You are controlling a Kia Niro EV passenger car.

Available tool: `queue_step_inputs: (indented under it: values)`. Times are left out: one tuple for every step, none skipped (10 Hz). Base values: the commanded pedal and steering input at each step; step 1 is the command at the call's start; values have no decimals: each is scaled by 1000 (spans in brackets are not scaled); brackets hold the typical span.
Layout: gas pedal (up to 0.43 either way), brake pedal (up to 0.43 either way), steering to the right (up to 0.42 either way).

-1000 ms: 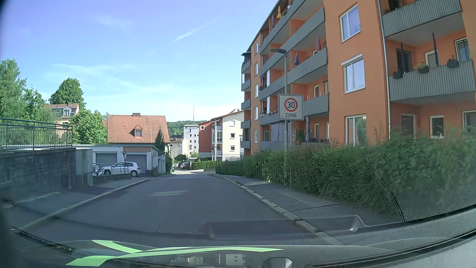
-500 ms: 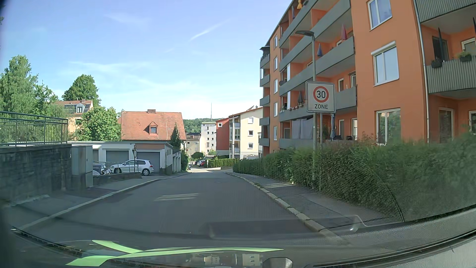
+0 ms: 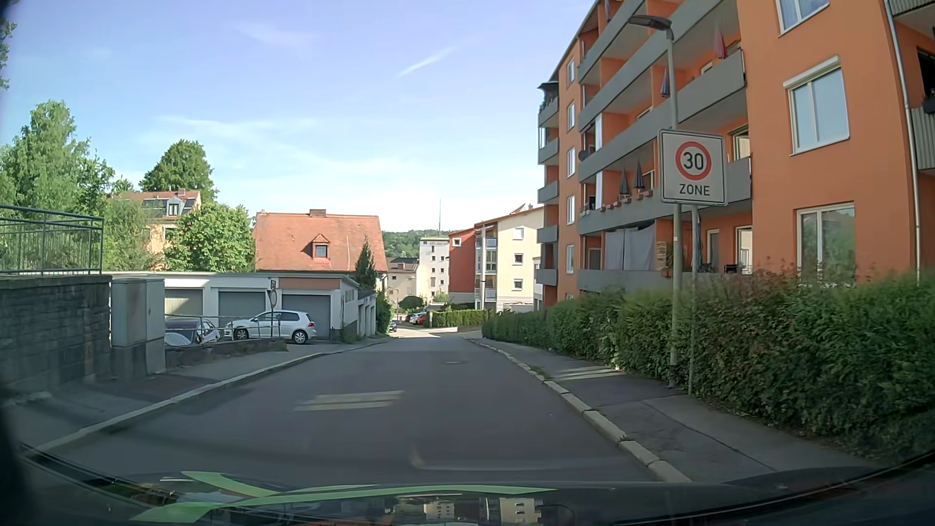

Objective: Follow the waypoints while adhering to traffic rules and regulations

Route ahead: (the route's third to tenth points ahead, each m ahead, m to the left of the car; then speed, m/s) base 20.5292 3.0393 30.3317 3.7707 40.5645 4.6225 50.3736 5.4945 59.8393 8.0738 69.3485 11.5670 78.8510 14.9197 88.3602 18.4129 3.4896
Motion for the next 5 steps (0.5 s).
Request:
queue_step_inputs:
  values:
    - [0,0,-111]
    - [0,0,-110]
    - [0,0,-99]
    - [0,0,-77]
    - [0,0,-63]
